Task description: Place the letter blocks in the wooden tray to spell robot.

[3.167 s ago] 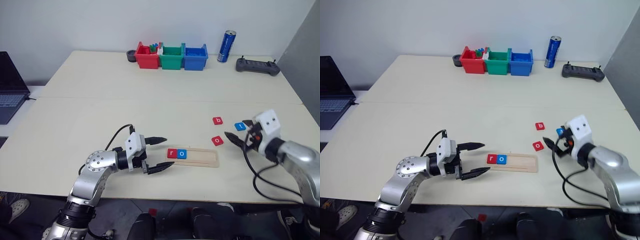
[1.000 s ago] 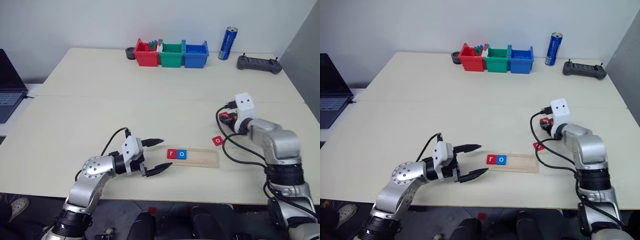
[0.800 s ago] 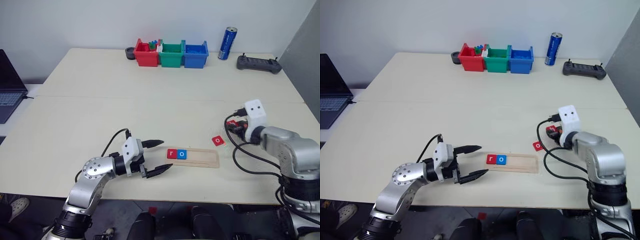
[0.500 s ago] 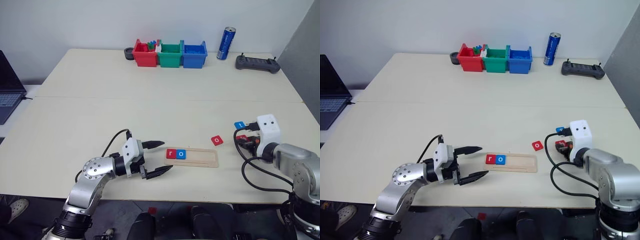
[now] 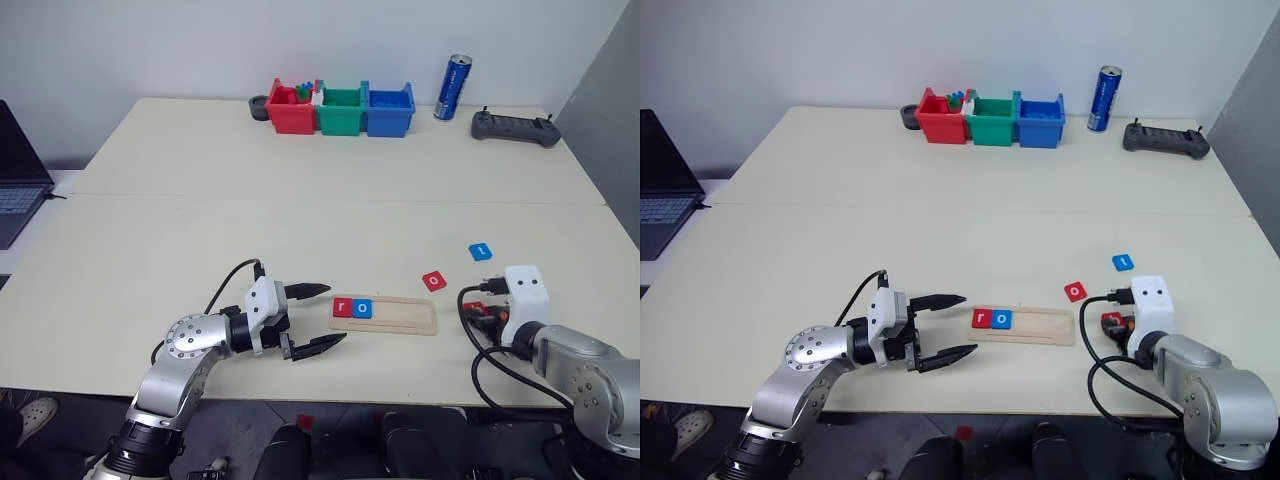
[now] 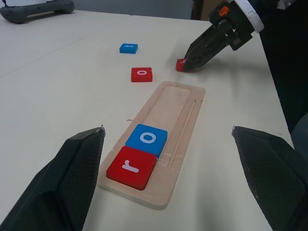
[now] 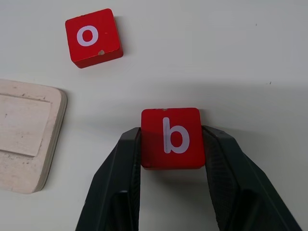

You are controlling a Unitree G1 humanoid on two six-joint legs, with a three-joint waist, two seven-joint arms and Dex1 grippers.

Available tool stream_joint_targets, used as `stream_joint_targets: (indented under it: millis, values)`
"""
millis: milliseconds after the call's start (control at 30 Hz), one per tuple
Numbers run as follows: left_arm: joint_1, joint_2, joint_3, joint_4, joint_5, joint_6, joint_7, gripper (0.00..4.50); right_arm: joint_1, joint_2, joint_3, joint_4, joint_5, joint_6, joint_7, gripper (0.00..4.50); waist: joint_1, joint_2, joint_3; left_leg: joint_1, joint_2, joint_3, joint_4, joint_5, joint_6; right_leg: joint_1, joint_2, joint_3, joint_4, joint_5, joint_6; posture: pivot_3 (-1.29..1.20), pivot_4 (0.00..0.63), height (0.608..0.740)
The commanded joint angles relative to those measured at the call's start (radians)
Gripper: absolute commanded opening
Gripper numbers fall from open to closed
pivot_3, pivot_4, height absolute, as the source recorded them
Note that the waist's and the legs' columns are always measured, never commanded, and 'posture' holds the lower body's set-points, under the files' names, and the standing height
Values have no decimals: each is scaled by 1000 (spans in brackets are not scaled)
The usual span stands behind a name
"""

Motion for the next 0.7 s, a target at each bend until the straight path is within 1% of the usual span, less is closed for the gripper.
stream_joint_targets:
  millis: [33, 600, 700]
  values:
    - [-1, 6, 4, -23, -17, -9, -4, 4500, 21, 17, -7, -24, -4, 14, -9, 1451, 0, 0, 0, 0, 0, 0, 0, 0, 0, 0, 0, 0, 0, 0, 0, 0, 150, 740]
    - [-6, 6, 2, -28, -15, -4, 0, 4500, 11, 20, 22, -32, -6, 11, -11, 1451, -1, 0, 0, 1, 0, 0, 0, 0, 0, 0, 0, 0, 0, 0, 0, 0, 150, 740]
    - [-8, 6, 1, -27, -15, -6, -1, 4500, 11, 22, 22, -33, -7, 11, -12, 2523, -1, 0, 0, 1, 0, 0, 0, 0, 0, 0, 0, 0, 0, 0, 0, 0, 150, 740]
